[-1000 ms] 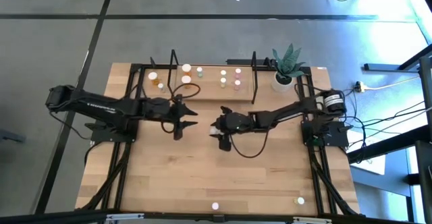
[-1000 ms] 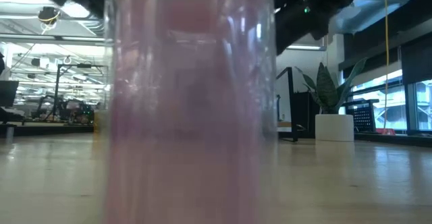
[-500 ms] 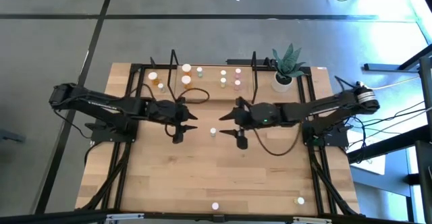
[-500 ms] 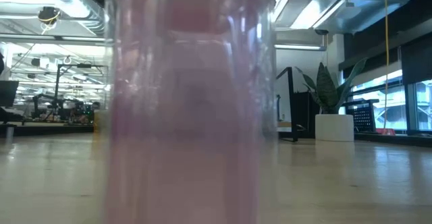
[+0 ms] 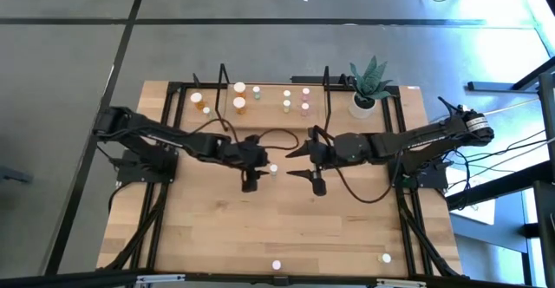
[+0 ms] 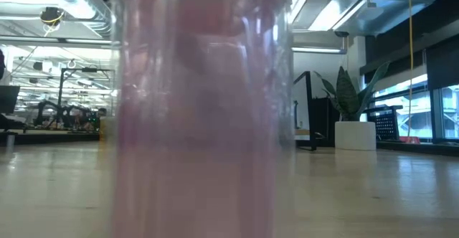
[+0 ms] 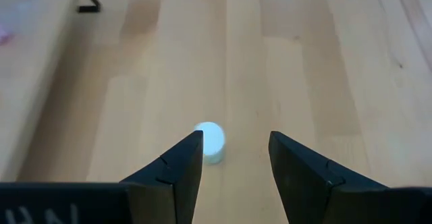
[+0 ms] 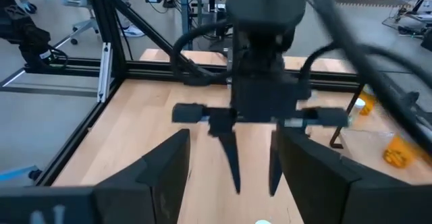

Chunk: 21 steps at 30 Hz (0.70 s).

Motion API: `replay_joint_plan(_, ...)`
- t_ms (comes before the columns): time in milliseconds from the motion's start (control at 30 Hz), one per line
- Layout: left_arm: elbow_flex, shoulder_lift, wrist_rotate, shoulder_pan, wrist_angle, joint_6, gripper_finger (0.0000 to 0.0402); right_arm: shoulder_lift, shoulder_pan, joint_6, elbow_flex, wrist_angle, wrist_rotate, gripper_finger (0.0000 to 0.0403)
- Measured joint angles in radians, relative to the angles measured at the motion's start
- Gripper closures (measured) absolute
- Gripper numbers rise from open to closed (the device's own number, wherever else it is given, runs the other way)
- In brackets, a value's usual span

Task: Pick and place medicine bottles onto shelf by color
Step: Put the right blue pill bottle on the shelf aligned with the other blue pill bottle

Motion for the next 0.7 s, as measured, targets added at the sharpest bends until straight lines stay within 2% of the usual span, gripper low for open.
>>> replay_joint_plan(133,0.020,0.040,0.014,-0.001,0.001,-0.001,0.0240,-0.004,0.001,0.016,0.000,-0.044,-0.034,0.0179)
replay_joint_plan(300,0.021,0.041,0.014,-0.001,0.001,0.000,0.0239,-0.029,0.001,0.185,0.000,-0.226,-0.034,0.0179)
replay_joint_plan(467,0.021,0.040,0.014,0.000,0.001,-0.029,0.0240,-0.045,0.000,0.255,0.000,-0.320,-0.033,0.0179)
replay_joint_plan(700,0.021,0.044,0.021,0.000,0.001,-0.052,0.0240,-0.044,0.000,0.201,0.000,-0.319,-0.034,0.0179)
